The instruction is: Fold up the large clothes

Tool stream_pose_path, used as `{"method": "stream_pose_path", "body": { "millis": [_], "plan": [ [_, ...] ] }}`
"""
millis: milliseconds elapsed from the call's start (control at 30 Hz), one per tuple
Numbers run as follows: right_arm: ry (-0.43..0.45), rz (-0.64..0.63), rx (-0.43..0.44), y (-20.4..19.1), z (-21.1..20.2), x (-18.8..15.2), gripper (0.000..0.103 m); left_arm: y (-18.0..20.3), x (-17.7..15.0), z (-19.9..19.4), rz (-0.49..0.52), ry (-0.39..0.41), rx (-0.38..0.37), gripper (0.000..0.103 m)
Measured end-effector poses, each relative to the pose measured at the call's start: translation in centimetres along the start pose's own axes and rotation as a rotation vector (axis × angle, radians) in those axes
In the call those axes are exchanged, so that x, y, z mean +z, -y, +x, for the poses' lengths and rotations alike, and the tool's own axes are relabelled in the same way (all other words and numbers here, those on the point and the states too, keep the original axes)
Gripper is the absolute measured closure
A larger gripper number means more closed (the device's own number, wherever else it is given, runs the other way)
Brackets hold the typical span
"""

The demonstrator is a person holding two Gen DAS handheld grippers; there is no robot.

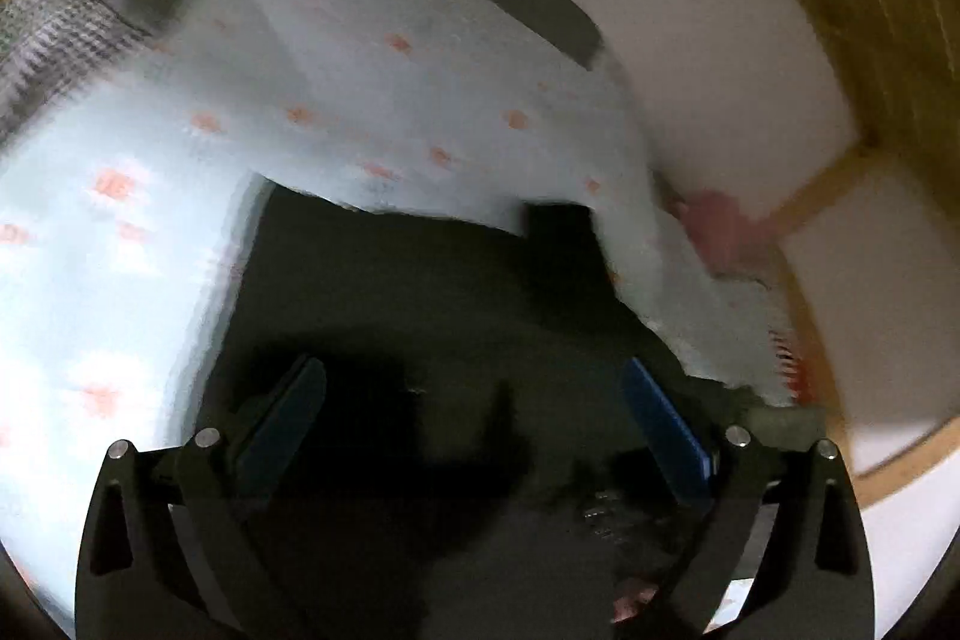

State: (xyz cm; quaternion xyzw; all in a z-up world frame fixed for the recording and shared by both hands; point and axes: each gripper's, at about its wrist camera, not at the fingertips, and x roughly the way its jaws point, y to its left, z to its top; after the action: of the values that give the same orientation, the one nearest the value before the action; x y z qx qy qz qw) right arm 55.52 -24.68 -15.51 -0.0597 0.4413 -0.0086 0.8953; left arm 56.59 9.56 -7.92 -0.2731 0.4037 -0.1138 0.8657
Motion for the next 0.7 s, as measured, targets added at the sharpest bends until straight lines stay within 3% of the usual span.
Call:
{"method": "stream_pose_path", "body": {
  "millis": [67,167,300,367,433,467,500,567,600,700],
  "plan": [
    [0.002,0.0,0.0,-0.1,-0.1,0.0,0.002,2.1,-1.2,4.2,0.091,-0.033,0.082,0.006],
    [-0.007,-0.005,0.014,-0.1,-0.2,0.2,0.002,3.3,-2.8,9.9,0.261,-0.017,0.395,0.006],
    [-0.043,-0.001,0.043,-0.4,-1.3,1.5,0.003,3.3,-5.1,11.8,0.377,0.094,0.529,0.005],
    [0.032,0.036,0.07,0.0,-3.8,2.5,0.003,3.3,-5.8,12.4,0.4,0.127,0.558,0.005],
    [0.097,0.063,0.002,0.9,-5.7,3.4,0.003,2.9,-5.6,12.5,0.395,0.128,0.553,0.005],
    [0.084,0.066,-0.036,1.4,-5.5,3.6,0.003,2.7,-5.3,12.7,0.389,0.124,0.547,0.005],
    [0.0,0.067,-0.07,2.7,-3.8,3.5,0.003,2.6,-5.0,12.8,0.388,0.121,0.545,0.005],
    [-0.107,0.052,-0.048,4.7,-0.9,2.3,0.003,2.5,-4.9,13.1,0.392,0.118,0.541,0.004],
    [-0.075,0.012,0.016,5.8,-0.7,1.4,0.003,2.4,-4.8,13.2,0.396,0.118,0.539,0.004],
    [-0.062,-0.068,-0.037,6.8,-1.9,0.7,0.004,2.2,-5.0,13.4,0.4,0.121,0.536,0.004]
  ]
}}
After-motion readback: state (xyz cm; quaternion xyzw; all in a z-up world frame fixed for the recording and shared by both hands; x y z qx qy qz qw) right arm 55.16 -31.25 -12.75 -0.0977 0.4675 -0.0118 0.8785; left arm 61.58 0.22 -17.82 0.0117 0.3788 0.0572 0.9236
